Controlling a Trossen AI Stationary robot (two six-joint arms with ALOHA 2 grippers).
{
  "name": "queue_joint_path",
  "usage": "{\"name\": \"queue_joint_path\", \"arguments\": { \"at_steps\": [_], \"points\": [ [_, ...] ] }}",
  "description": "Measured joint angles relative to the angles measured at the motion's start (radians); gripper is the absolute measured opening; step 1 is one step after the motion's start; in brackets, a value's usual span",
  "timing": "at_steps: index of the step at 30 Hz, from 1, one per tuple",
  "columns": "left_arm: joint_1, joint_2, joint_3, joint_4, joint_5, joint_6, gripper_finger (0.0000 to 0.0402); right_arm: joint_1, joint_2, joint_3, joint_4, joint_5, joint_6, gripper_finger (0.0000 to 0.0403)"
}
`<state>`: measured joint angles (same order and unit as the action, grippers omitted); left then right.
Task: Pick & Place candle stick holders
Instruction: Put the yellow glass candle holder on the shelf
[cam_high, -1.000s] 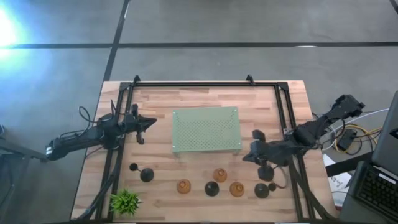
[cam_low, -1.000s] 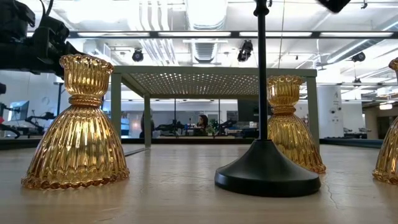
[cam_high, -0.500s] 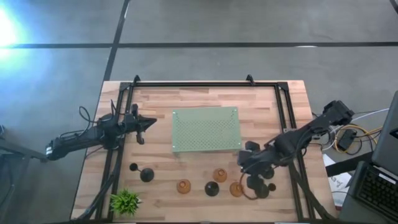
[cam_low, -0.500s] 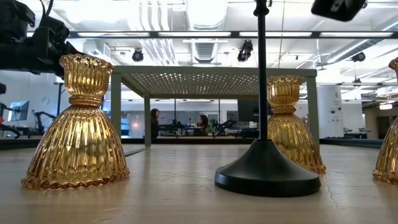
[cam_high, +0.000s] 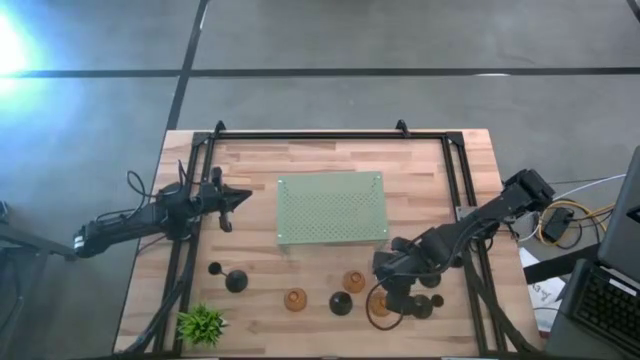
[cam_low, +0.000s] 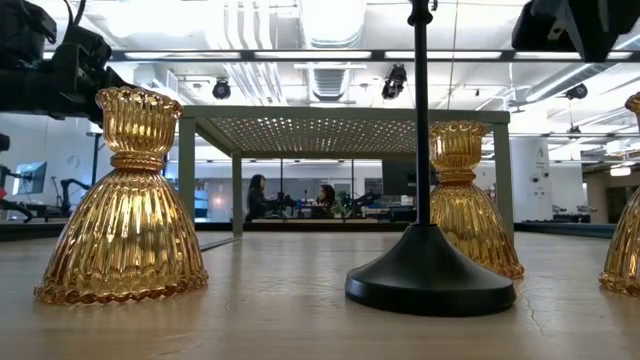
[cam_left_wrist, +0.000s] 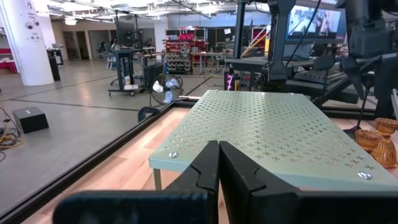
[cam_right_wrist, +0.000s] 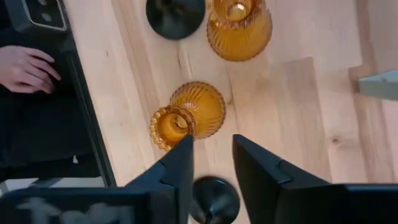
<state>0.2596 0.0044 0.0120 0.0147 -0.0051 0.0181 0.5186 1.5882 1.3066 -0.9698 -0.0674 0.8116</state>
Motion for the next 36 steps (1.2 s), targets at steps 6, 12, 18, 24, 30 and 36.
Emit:
{"name": "queue_joint_path", "arguments": {
  "at_steps": [6, 12, 18, 24, 30, 36],
  "points": [
    [0.0, 0.0, 0.0, 0.0, 0.0, 0.0, 0.0014, 0.0, 0.031, -0.001, 0.007, -0.02, 0.017, 0.0145],
    [0.0, 0.0, 0.0, 0.0, 0.0, 0.0, 0.0014, 0.0, 0.072, -0.002, 0.008, -0.049, 0.019, 0.0149],
    [0.0, 0.0, 0.0, 0.0, 0.0, 0.0, 0.0014, 0.003, 0.092, -0.002, 0.011, -0.067, 0.02, 0.0132],
    [0.0, 0.0, 0.0, 0.0, 0.0, 0.0, 0.0014, 0.007, 0.098, -0.003, 0.029, -0.068, 0.025, 0.0116],
    [0.0, 0.0, 0.0, 0.0, 0.0, 0.0, 0.0014, 0.008, 0.098, -0.004, 0.042, -0.068, 0.042, 0.0111],
    [0.0, 0.0, 0.0, 0.0, 0.0, 0.0, 0.0014, 0.012, 0.098, -0.013, 0.06, -0.068, 0.051, 0.0119]
  ]
}}
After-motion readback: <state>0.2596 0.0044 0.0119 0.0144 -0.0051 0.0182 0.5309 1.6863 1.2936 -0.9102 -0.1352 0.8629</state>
